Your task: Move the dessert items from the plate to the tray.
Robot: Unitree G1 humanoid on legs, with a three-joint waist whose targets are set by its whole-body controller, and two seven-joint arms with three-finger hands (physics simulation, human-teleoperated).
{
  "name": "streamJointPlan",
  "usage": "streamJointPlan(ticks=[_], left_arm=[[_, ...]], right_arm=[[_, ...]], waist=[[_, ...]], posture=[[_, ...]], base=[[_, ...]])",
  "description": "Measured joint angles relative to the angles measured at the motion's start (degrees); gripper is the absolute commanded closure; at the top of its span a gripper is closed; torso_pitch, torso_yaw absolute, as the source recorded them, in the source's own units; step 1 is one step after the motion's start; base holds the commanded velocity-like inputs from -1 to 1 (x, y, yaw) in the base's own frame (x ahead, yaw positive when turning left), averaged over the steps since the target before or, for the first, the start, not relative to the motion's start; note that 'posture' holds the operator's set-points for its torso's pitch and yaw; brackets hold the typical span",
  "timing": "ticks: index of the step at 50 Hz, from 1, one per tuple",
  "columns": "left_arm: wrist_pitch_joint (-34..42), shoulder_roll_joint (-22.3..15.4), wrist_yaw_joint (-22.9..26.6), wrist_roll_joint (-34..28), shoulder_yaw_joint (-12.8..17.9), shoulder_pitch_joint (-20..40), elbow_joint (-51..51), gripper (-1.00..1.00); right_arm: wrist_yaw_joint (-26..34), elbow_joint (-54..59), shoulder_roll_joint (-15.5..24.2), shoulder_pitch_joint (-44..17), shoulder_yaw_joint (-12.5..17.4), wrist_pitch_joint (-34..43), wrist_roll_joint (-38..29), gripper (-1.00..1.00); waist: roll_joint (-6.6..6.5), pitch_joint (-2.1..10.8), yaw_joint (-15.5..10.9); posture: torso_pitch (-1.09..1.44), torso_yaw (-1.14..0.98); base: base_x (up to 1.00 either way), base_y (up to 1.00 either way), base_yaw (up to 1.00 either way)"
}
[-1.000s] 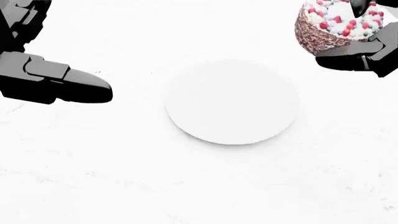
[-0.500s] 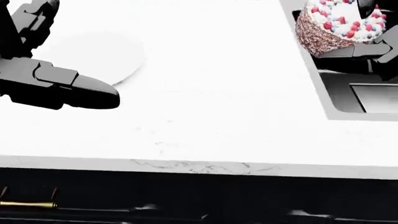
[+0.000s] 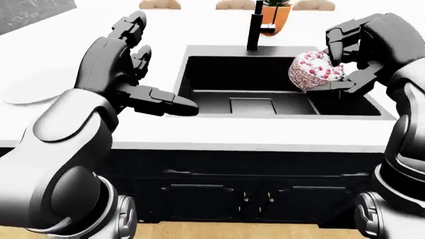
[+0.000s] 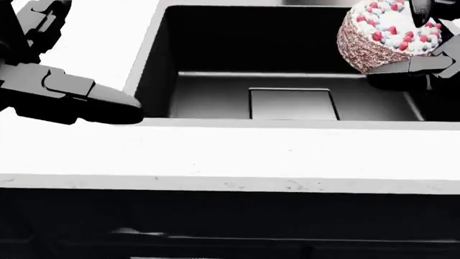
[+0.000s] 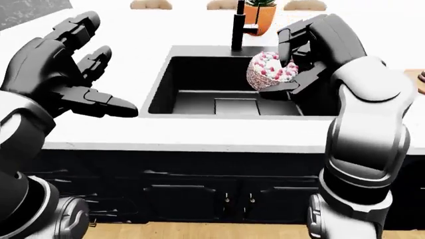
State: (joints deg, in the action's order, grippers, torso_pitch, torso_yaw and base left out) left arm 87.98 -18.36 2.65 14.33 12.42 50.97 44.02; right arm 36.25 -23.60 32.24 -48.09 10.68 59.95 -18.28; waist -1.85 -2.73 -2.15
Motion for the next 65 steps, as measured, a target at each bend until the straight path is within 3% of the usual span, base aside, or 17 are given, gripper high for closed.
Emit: streamJointPlan(ticks=[4, 7, 13, 15, 20, 22, 25, 29, 35, 38, 41, 44, 46, 48, 53, 56, 65], left_arm=[[-1.50, 0.87, 0.13, -0.30, -0.43, -0.09, 0.98, -1.00], [-0.22, 1.54, 0.82, 0.47, -2.23, -1.05, -0.11, -1.00], [-0.52, 0.86, 0.70, -0.59, -0.93, 0.13, 0.52, -1.00], [-0.84, 0.64, 0.63, -0.96, -0.81, 0.91, 0.59, -1.00], [0.55, 0.82, 0.65, -1.54, -0.69, 0.07, 0.15, -1.00], [0.17, 0.76, 0.74, -1.64, -0.73, 0.93, 0.48, -1.00], [-0.68, 1.17, 0.91, -1.69, -1.11, 1.33, 0.96, -1.00], [0.61, 1.88, 1.74, -0.79, -2.80, -0.27, -0.32, -1.00], [0.39, 1.63, 1.18, -2.09, -1.70, 1.60, 1.16, -1.00], [0.15, 1.63, 1.09, -2.52, -1.49, 1.06, 1.18, -1.00], [1.30, 1.62, 1.12, -2.86, -1.60, 0.65, 0.42, -1.00], [0.83, 1.36, 1.36, -2.92, -1.45, 1.83, 1.06, -1.00], [0.38, 1.43, 1.59, -2.90, -1.53, 2.36, 1.35, -1.00], [0.85, 2.19, 2.16, -2.36, -2.71, 1.11, 1.15, -1.00], [2.25, 1.36, 2.60, -2.47, -1.50, 1.70, 1.02, -1.00], [2.05, 1.15, 2.28, -3.28, -1.02, 2.29, 1.26, -1.00], [1.27, 1.19, 3.01, -3.11, -1.90, 2.15, 0.91, -1.00]], right_arm=[[-1.03, -0.93, 1.02, 0.04, 2.24, -1.14, 0.05, 0.98], [-1.94, 0.80, 1.68, 1.66, 3.93, -0.28, -1.04, 0.97], [-2.68, -0.51, 2.10, 0.68, 4.04, -0.01, 0.10, 0.97], [-2.78, -0.65, 2.23, -0.25, 3.52, -0.53, 0.96, 0.97], [-1.66, -0.66, 1.77, 0.87, 1.22, -0.18, 3.33, 0.97], [-1.70, -0.84, 2.11, 0.24, 1.43, 0.14, 3.61, 0.97], [-2.60, -1.57, 2.63, 0.07, 3.05, -0.49, 3.22, 0.97], [-3.67, 0.27, 2.91, 1.94, 4.41, 0.79, 1.62, 0.98], [-3.49, -1.70, 3.28, 0.92, 3.81, 0.21, 2.65, 0.97], [-3.26, -2.46, 2.81, 0.73, 3.22, -0.68, 3.58, 0.97], [-2.11, -1.75, 2.71, 1.41, 1.62, 0.08, 4.76, 0.97], [-2.34, -2.07, 2.87, 0.64, 2.22, 0.08, 4.87, 0.97], [-3.08, -2.10, 3.15, 0.51, 3.23, -0.52, 4.40, 0.97], [-3.83, -1.04, 3.19, 1.85, 4.31, -0.02, 3.28, 0.97], [-3.69, -0.88, 3.77, 1.20, 3.51, 1.56, 2.43, 0.97], [-2.80, -2.47, 3.76, 0.32, 2.87, 0.72, 3.21, 0.97], [-2.34, -1.64, 3.54, 0.67, 3.32, 0.66, 2.82, 0.96]], waist=[[4.59, -0.51, 0.62], [4.66, -1.33, 2.00], [1.74, -1.95, 1.63], [0.31, -1.31, 0.63], [-0.56, 0.35, 0.17], [0.76, -0.13, 0.05], [4.57, -0.63, 0.85], [4.46, -1.21, 2.20], [1.65, -1.91, 1.42], [0.36, -1.54, -0.40], [-0.28, 0.31, 0.00], [1.78, -0.46, -0.11], [4.66, -0.35, 0.72], [4.53, -1.43, 1.91], [3.09, -1.37, 1.47], [3.95, -1.87, 1.54], [3.46, -3.74, 2.59]], posture=[[0.00, 0.00], [0.00, 0.00], [0.00, 0.00], [0.00, 0.00], [0.00, 0.00], [0.00, 0.00], [0.00, 0.00], [0.00, 0.00], [0.00, 0.00], [0.00, 0.00], [0.00, 0.00], [0.00, 0.00], [0.00, 0.00], [0.00, 0.00], [0.00, 0.00], [0.00, 0.00], [0.00, 0.00]], base=[[0.00, -1.00, 0.00], [0.00, -1.00, 0.00], [0.00, -1.00, 0.00], [0.00, -1.00, 0.00], [0.00, -1.00, 0.00], [0.00, -1.00, 0.00], [0.00, -1.00, 0.00], [0.00, -1.00, 0.00], [0.00, -1.00, 0.00], [0.00, -1.00, 0.00], [0.00, -1.00, 0.00], [0.00, -1.00, 0.00], [0.00, -1.00, 0.00], [0.00, -1.00, 0.00], [0.00, -0.78, 0.00], [0.00, 0.00, 0.00], [0.00, 0.00, 0.00]])
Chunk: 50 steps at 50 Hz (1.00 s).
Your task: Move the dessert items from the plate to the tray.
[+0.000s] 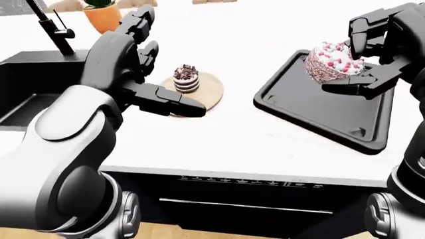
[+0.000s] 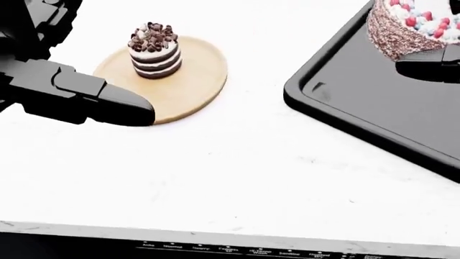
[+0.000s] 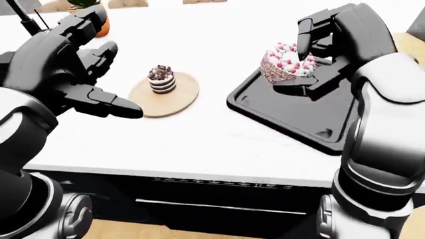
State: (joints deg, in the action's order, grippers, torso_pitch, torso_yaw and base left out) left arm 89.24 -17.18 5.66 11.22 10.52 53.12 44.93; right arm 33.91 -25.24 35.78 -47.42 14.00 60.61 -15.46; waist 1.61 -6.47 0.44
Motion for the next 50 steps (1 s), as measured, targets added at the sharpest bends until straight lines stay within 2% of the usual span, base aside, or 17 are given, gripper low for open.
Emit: streamJointPlan(ticks=[3, 4, 8, 9, 10, 13, 15, 18, 20, 22, 27, 32, 44, 46, 47, 49, 50], left_arm=[[-0.06, -0.60, 0.12, -0.28, 0.55, 0.13, -0.08, -1.00], [0.08, -0.76, 0.10, -0.49, 1.02, -0.01, 0.23, -1.00], [0.48, -0.63, 0.26, -0.73, 0.86, 0.10, 0.17, -1.00], [0.15, 0.15, 0.42, -0.55, 0.31, -0.51, 0.64, -1.00], [0.35, 0.47, 0.73, -0.17, -0.30, -1.72, 0.95, -1.00], [2.22, -0.55, 1.62, 0.72, -0.35, -0.01, -1.67, -1.00], [2.02, -1.14, 1.42, 0.22, 0.67, 1.53, -2.21, -1.00], [0.41, -1.55, 0.92, -0.64, 1.45, 2.25, -0.38, -1.00], [-0.13, -1.58, 0.89, -0.76, 1.44, 2.52, 0.13, -1.00], [0.01, -1.71, 1.10, -0.57, 1.40, 2.82, -0.22, -1.00], [0.46, -2.03, 1.53, -0.32, 1.54, 2.18, -1.69, -1.00], [0.74, -2.46, 1.70, -0.19, 1.98, 2.20, -2.32, -1.00], [0.07, -2.57, 1.50, 0.12, 1.92, 2.39, -2.45, -1.00], [-0.32, -2.33, 1.30, 0.10, 1.62, 2.26, -2.65, -1.00], [-0.42, -2.21, 1.21, 0.11, 1.43, 2.36, -2.75, -1.00], [-0.61, -2.26, 1.07, 0.16, 1.41, 3.13, -2.76, -1.00], [-0.74, -2.41, 0.98, 0.12, 1.67, 3.21, -2.69, -1.00]], right_arm=[[-0.24, -0.08, 0.01, -0.66, 0.08, -0.17, -0.07, 0.97], [-0.30, -0.66, -0.20, -0.86, -0.03, -0.40, -0.01, 0.96], [0.57, -0.77, -0.51, -0.02, -0.89, 0.17, 0.63, 0.97], [0.59, -0.23, -0.39, 0.62, -0.50, 0.28, 0.60, 0.96], [0.52, 0.88, -0.67, 1.26, -0.47, 0.63, 0.44, 0.96], [0.05, 3.16, -0.38, 0.77, -1.64, 2.14, -0.66, 0.98], [-0.35, 2.62, -0.69, -0.26, -1.93, 1.58, -1.24, 0.98], [-0.27, -0.32, -0.74, -1.63, -1.17, -0.48, -1.27, 0.98], [-0.10, -1.51, -0.76, -2.21, -0.77, -1.96, -1.29, 0.98], [0.10, -1.75, -0.85, -2.49, -0.84, -2.64, -1.54, 0.98], [0.64, -0.19, -2.09, -1.74, -1.95, -2.11, -2.46, 0.98], [1.39, 1.74, -2.83, -1.05, -2.72, -0.87, -2.90, 0.98], [1.28, 0.58, -2.68, -1.79, -1.28, -1.95, -3.47, 0.98], [1.32, 0.56, -2.48, -1.61, -1.03, -1.85, -3.41, 0.97], [1.30, 0.59, -2.40, -1.58, -0.89, -1.72, -3.40, 0.97], [0.99, 0.73, -2.34, -2.03, -0.73, -1.68, -3.41, 0.96], [0.74, 0.61, -2.61, -2.25, -0.81, -1.82, -3.36, 0.96]], waist=[[-1.55, 0.97, 0.31], [-1.44, 0.36, 0.10], [1.64, -1.76, -1.85], [1.76, -2.79, -1.06], [1.90, -2.96, -0.01], [2.03, -1.00, 1.20], [1.40, 1.68, 0.84], [0.41, 3.93, 0.39], [0.75, 4.56, 0.27], [1.39, 4.65, 0.30], [1.61, 3.75, 0.36], [1.03, 3.18, 0.33], [-0.28, 4.01, -0.20], [-0.98, 3.97, -0.26], [-1.78, 3.93, -0.17], [-3.38, 2.90, 0.59], [-3.83, 2.80, 0.56]], posture=[[0.00, 0.00], [0.00, 0.00], [0.00, 0.00], [0.00, 0.00], [0.00, 0.00], [0.00, 0.00], [0.00, 0.00], [0.00, 0.00], [0.00, 0.00], [0.00, 0.00], [0.00, 0.00], [0.00, 0.00], [0.00, 0.00], [0.00, 0.00], [0.00, 0.00], [0.00, 0.00], [0.00, 0.00]], base=[[0.00, 0.00, 0.00], [0.00, 0.00, 0.00], [0.00, 0.00, 0.00], [0.00, 0.00, 0.00], [0.00, 0.00, 0.00], [0.00, 0.04, 0.00], [0.00, 0.08, 0.00], [0.00, 0.12, 0.00], [0.00, 0.41, 0.00], [0.00, 0.44, 0.00], [0.00, 0.44, 0.00], [0.00, 0.45, 0.00], [0.00, 0.44, 0.00], [0.00, 0.30, 0.00], [0.00, 0.00, 0.00], [0.00, 0.00, 0.00], [0.00, 0.00, 0.00]])
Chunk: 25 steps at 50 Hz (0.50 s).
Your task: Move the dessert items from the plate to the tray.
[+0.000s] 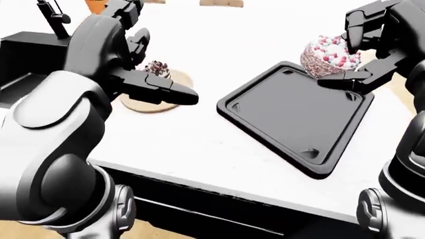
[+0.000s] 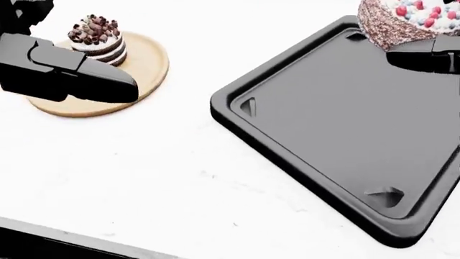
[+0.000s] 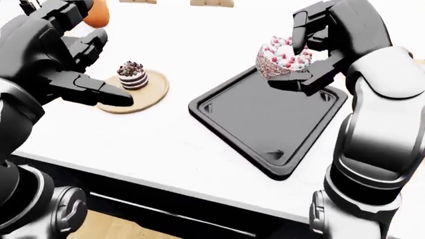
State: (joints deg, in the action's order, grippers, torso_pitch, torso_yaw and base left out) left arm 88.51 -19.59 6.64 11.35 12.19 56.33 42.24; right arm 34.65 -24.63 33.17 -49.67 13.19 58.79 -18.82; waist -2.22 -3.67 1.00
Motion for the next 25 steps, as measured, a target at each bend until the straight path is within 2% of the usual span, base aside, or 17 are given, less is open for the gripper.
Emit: streamJointPlan(ticks=[2, 4, 6, 9, 14, 18, 25], left_arm=[[0.23, 0.08, -0.34, -0.34, 0.64, -1.05, -0.04, -1.00], [0.95, 0.19, -0.72, -0.72, 0.53, -1.50, -1.13, -1.00], [1.47, 0.26, -0.88, -0.80, 0.17, -0.98, -1.70, -1.00], [0.73, 0.28, -0.86, -0.60, -0.25, -0.24, -1.17, -1.00], [0.29, 0.40, -0.93, -0.45, -0.77, 0.49, -2.02, -1.00], [-0.58, 0.25, -1.07, -0.61, -1.18, 1.54, -3.60, -1.00], [-6.05, 0.67, -1.82, -2.00, -3.82, 1.97, -11.51, -1.00]], right_arm=[[0.00, -0.69, -0.75, 0.93, -0.84, -0.21, 0.58, 0.95], [0.62, -0.29, -0.97, 1.33, -2.04, 0.05, 1.67, 0.95], [0.97, 0.46, -0.89, 1.18, -2.66, 0.27, 2.59, 0.95], [0.68, 0.14, -0.40, 1.02, -1.83, 0.18, 3.07, 0.95], [-0.63, -0.25, 0.38, 1.05, 0.09, -0.10, 2.55, 0.96], [-1.15, 0.14, 0.80, 1.26, 0.20, 0.15, 2.50, 0.96], [-1.76, 0.81, 0.79, 2.10, 0.00, 0.53, 3.11, 0.96]], waist=[[1.81, -1.45, -0.75], [2.58, -1.97, -1.27], [3.39, -1.99, -1.47], [5.17, -1.39, -1.83], [4.11, -0.77, -1.67], [3.47, -0.44, -1.52], [2.79, -0.34, -1.43]], posture=[[0.00, 0.00], [0.00, 0.00], [0.00, 0.00], [0.00, 0.00], [0.00, 0.00], [0.00, 0.00], [0.00, 0.00]], base=[[0.00, 0.00, 0.00], [0.00, 0.00, 0.00], [0.00, 0.00, 0.00], [0.00, 0.00, 0.00], [0.00, 0.00, 0.00], [0.00, 0.00, 0.00], [0.00, 0.00, 0.00]])
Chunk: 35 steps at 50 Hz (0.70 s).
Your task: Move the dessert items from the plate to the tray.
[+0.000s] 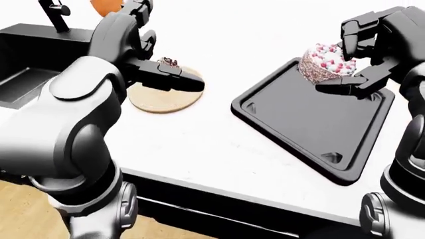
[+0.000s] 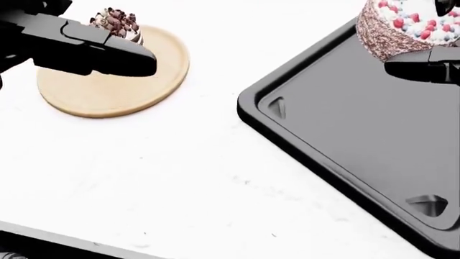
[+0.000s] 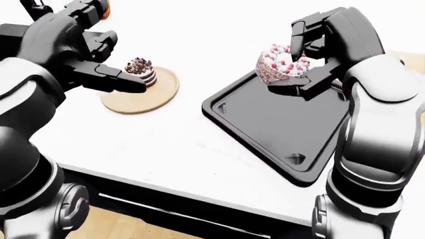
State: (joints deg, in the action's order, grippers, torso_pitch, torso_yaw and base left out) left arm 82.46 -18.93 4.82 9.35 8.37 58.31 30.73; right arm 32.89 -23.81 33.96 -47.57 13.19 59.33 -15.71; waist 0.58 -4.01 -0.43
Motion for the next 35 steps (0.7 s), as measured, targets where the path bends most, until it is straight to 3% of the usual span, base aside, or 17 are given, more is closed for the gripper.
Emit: streamJointPlan(ticks=[10, 20, 30, 35], left_arm=[[-4.74, 0.36, 0.02, -2.52, -1.02, 1.03, -5.19, -1.00], [-5.38, 0.85, 0.89, -3.82, -1.32, 0.26, -4.99, -1.00], [-4.91, 1.28, 1.20, -4.44, -1.25, 0.65, -4.68, -1.00], [-4.66, 1.08, 1.45, -4.63, -1.14, 0.69, -4.46, -1.00]], right_arm=[[-0.06, 2.17, 1.87, 2.97, 0.80, -0.52, -0.51, 0.95], [1.86, 8.79, 4.17, 2.66, -0.83, -1.79, -6.38, 0.99], [1.67, 16.32, 0.79, 4.85, 0.04, -9.33, -12.59, 1.00], [0.39, 18.12, 0.01, 6.70, 1.20, -11.67, -13.76, 1.00]], waist=[[0.08, 0.39, 0.24], [-0.15, 0.27, 0.45], [-0.08, 0.25, 0.49], [0.55, 0.68, 0.29]], posture=[[0.00, 0.00], [0.00, 0.00], [0.00, 0.00], [0.00, 0.00]], base=[[0.00, 0.00, 0.00], [0.00, 0.00, 0.00], [0.00, 0.00, 0.00], [0.00, 0.00, 0.00]])
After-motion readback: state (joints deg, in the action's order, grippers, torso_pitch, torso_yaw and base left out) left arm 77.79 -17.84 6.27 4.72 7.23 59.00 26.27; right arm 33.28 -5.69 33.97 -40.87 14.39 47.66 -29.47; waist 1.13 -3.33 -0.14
